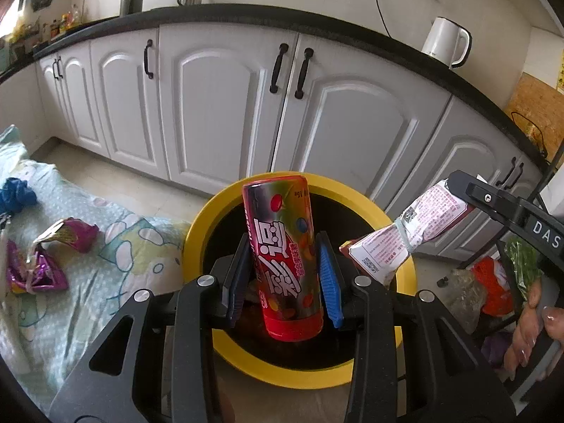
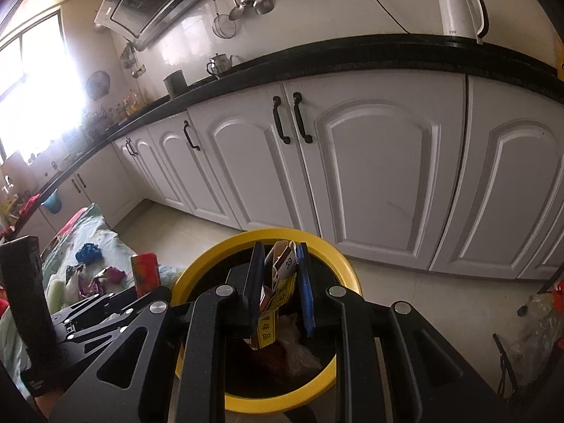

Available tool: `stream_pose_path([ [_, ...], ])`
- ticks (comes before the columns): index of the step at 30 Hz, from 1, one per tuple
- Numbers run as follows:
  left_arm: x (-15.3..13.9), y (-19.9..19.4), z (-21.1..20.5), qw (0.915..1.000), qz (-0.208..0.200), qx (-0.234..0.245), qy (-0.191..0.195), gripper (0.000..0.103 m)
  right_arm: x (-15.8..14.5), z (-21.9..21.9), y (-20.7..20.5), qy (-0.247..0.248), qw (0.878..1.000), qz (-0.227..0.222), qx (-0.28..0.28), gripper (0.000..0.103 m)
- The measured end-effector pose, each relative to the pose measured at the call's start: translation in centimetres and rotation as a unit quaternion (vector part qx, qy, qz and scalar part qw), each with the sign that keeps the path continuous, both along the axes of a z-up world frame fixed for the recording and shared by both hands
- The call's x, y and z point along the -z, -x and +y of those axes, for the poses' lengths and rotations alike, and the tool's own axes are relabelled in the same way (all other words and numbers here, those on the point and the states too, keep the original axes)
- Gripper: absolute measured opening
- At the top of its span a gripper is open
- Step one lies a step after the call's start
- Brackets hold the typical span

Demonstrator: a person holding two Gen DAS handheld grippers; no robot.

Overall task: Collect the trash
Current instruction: 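Carry the candy tube and wrapper over the bin and open both tools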

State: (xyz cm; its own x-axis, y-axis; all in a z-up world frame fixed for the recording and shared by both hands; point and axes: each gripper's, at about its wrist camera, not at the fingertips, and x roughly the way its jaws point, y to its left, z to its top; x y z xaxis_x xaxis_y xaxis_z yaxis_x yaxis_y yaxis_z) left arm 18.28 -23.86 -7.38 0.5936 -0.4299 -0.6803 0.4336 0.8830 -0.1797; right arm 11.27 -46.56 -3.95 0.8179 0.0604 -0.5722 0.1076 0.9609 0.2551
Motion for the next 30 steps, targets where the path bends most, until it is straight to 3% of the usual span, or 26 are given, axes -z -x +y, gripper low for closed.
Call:
stream_pose_path([
  [8,0.6,-0.6,0.1,0.9999,0.011,-0.005,-0.003,0.033,0.6,-0.4,-0.4,-0.026,1.000,0.009,0.002,0.024],
  [10,0.6,-0.6,0.3,0.9999,0.011,-0.009,-0.004,0.051,0.8,-0.7,-0.4,-0.032,0.999,0.011,0.010,0.038],
  [11,0.6,-0.6,0.5,0.9999,0.012,-0.011,-0.003,0.053,0.8,-0.9,-0.4,-0.035,0.999,0.010,0.011,0.041],
  [14,0.5,-0.4,1.1,0.9997,0.014,-0.019,-0.002,0.064,0.7,-1.0,-0.2,-0.033,0.999,0.008,0.015,0.042],
  [16,0.4,-0.3,1.7,0.9995,0.016,-0.027,0.004,0.086,0.5,-0.9,-0.1,-0.032,0.999,0.005,0.017,0.044],
  [18,0.1,-0.1,2.4,0.9992,0.016,-0.037,0.008,0.092,0.3,-0.7,0.0,-0.026,1.000,0.001,0.016,0.051],
  [30,-2.8,1.6,7.2,0.9947,-0.021,-0.101,0.003,0.092,-1.6,3.5,1.0,0.029,0.999,-0.027,-0.027,0.067],
])
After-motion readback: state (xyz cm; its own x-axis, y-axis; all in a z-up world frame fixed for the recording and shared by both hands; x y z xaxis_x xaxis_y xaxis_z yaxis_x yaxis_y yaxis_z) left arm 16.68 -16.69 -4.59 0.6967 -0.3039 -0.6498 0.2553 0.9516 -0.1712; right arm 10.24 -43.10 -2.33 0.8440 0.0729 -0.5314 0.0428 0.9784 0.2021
